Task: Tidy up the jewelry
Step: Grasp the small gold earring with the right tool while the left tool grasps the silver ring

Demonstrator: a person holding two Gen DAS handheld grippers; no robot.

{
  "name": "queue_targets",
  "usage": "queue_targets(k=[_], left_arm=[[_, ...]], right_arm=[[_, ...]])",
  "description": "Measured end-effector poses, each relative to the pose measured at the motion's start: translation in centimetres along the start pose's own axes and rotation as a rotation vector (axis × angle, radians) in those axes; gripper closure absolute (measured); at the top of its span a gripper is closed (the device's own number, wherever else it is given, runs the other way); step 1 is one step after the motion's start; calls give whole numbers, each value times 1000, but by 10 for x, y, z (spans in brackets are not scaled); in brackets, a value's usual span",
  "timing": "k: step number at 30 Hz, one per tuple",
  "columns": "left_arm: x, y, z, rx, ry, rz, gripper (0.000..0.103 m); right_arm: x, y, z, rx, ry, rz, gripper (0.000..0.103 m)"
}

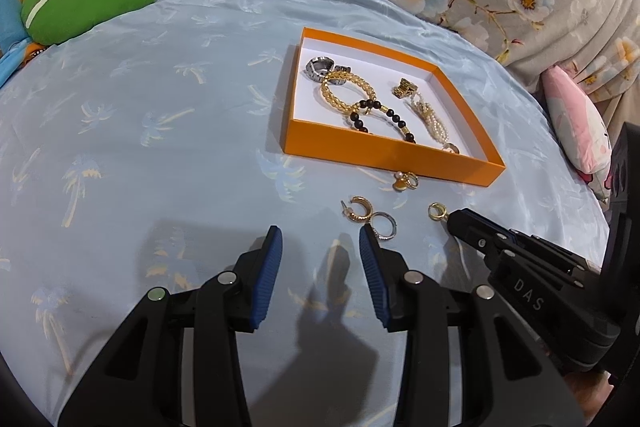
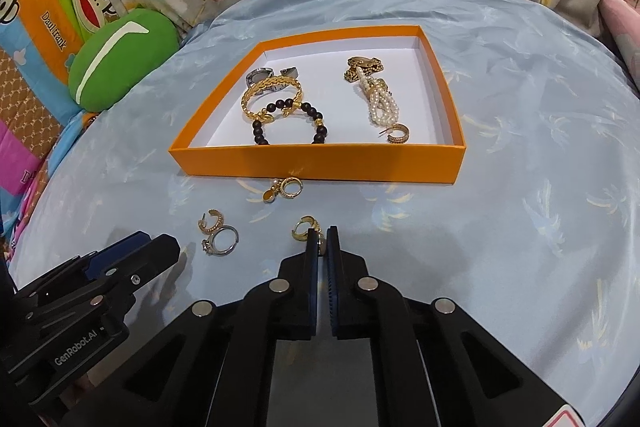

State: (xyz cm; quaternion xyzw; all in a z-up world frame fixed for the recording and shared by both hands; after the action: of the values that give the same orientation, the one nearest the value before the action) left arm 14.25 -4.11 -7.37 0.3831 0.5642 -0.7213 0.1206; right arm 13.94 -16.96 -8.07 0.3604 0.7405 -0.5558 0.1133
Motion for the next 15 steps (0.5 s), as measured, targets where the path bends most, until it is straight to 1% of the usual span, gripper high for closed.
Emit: queue_targets(k=[3,5,7,10,15], left_arm=[[-1,0,6,0,17,-2,56],[-1,0,11,0,38,-1,56],[-1,3,17,17,44,-13,55],[-4,8,24,23,53,-24,56],[-7,14,35,26,72,-32,56]], right_arm=[[3,-9,7,6,17,20,98],[5,-16,13,9,31,32,98],[9,-21,20,9,49,34,98],[12,-27,28,9,69,39,98],[15,-29,29,11,66,39,98]])
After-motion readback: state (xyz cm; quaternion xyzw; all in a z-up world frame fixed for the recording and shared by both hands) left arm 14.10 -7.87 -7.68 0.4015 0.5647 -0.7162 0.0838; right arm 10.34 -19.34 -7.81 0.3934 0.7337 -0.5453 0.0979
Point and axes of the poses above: each gripper's, at about its wrist camera, not at the fingertips, and y roughly the way its jaws point, z to its right, x to its underside, the point moved 9 cm from there along y, roughly the way its jaws point, and after that the axes turned 14 degrees about y, right-handed, at the moved point
